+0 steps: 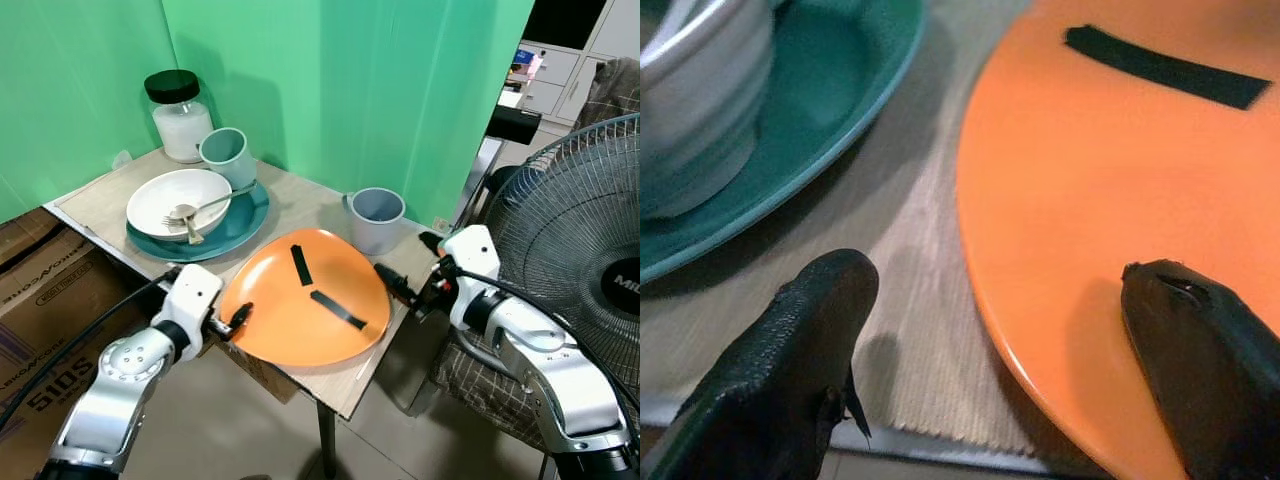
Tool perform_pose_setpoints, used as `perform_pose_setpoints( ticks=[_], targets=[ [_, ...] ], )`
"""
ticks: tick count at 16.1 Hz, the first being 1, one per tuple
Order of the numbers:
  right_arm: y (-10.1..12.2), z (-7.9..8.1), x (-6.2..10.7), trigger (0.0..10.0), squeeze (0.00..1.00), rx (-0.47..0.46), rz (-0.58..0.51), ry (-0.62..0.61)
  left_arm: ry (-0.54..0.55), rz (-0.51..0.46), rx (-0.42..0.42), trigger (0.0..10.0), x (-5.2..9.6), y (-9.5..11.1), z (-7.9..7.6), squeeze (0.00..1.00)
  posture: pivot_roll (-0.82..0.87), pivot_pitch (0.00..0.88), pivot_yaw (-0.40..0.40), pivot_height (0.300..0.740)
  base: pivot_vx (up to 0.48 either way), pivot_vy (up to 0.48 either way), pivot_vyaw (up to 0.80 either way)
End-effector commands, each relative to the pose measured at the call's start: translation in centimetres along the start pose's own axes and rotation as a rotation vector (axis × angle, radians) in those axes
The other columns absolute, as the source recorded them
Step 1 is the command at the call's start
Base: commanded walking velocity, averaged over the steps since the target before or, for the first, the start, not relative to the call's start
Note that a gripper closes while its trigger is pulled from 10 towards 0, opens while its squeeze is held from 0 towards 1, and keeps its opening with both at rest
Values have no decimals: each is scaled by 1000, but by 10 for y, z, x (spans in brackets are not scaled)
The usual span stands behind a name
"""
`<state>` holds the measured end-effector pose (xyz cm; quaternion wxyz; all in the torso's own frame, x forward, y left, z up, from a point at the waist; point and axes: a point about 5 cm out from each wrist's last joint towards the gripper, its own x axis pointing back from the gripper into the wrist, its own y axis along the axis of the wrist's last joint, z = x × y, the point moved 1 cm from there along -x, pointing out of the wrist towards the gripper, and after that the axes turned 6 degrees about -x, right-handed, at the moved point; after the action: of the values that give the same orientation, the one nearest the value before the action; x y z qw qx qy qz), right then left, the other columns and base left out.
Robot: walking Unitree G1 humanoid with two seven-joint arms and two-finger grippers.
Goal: Setting the table
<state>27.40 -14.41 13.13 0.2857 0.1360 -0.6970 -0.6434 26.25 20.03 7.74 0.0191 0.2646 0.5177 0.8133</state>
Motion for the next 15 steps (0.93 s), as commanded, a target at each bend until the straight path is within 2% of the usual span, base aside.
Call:
perform_pose_setpoints(
  ticks=[1,4,6,8,10,12,14,15],
  targets=[
    [1,3,-3,10000,0,10,19,54,40,60,47,10000,4,-17,1,0,66,0,32,740,0,0,0],
    [-7,4,-6,10000,0,-27,115,138,148,14,191,10000,7,-25,6,0,66,0,20,740,0,0,0],
    [-10,1,-6,10000,0,-32,150,148,154,19,235,10000,7,-32,3,0,65,0,10,740,0,0,0],
    [-7,-1,-8,10000,0,-75,155,191,164,27,309,10000,6,-40,-2,0,57,0,5,740,0,0,0],
    [-6,0,-8,10000,0,-109,160,216,169,28,342,10000,6,-43,-3,0,55,0,1,740,0,0,0],
    [-4,1,-10,10000,0,-195,176,252,172,36,358,10000,5,-49,-5,0,49,0,-1,740,0,0,0],
    [0,9,-15,10000,0,-329,218,333,175,44,369,10000,5,-52,-8,0,45,0,-4,740,0,0,0],
    [0,12,-17,10000,0,-339,234,353,176,45,370,10000,4,-53,-8,0,45,0,-4,740,0,0,0]
  ],
)
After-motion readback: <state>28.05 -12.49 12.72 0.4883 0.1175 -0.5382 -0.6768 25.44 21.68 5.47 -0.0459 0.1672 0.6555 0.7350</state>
